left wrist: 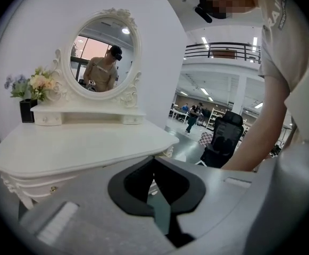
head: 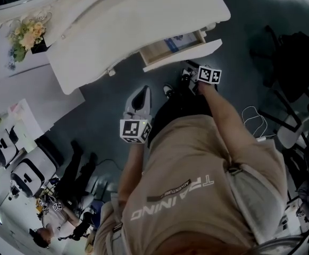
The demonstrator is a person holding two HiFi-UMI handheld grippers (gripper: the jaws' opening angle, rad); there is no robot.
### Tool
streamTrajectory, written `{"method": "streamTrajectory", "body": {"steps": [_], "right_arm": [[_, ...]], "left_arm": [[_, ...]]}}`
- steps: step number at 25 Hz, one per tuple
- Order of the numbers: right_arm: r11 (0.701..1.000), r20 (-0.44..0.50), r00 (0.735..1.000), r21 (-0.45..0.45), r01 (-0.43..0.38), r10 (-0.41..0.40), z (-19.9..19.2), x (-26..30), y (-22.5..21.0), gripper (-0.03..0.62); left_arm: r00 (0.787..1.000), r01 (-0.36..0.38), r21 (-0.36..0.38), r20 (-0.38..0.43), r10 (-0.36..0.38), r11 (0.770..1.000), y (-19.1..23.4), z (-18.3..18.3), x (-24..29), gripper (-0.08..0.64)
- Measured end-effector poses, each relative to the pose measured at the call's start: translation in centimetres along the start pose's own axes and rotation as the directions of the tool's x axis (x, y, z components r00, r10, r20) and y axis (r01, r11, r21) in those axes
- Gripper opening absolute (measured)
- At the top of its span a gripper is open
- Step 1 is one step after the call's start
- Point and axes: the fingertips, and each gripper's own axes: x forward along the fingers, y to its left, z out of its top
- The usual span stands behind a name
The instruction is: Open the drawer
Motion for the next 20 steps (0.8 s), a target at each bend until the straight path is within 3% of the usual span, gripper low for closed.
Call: {"method": "streamTrajectory", "body": {"steps": [11, 20], "right_arm": [[0.995, 0.105, 0.99, 0.021, 0.094, -0.096, -3.4, -3.1, -0.2, 0.143], [0.996, 0.134, 0.987, 0.05, 0.08, -0.086, -5.5, -5.3, -0.7, 0.143]], "left_arm": [[0.994, 0.096, 0.028, -0.049, -0.095, 0.995, 1.1, -3.7, -5.7, -0.002], [0.997, 0.063, 0.03, -0.037, -0.062, 0.998, 0.3, -4.0, -7.5, -0.002]]}}
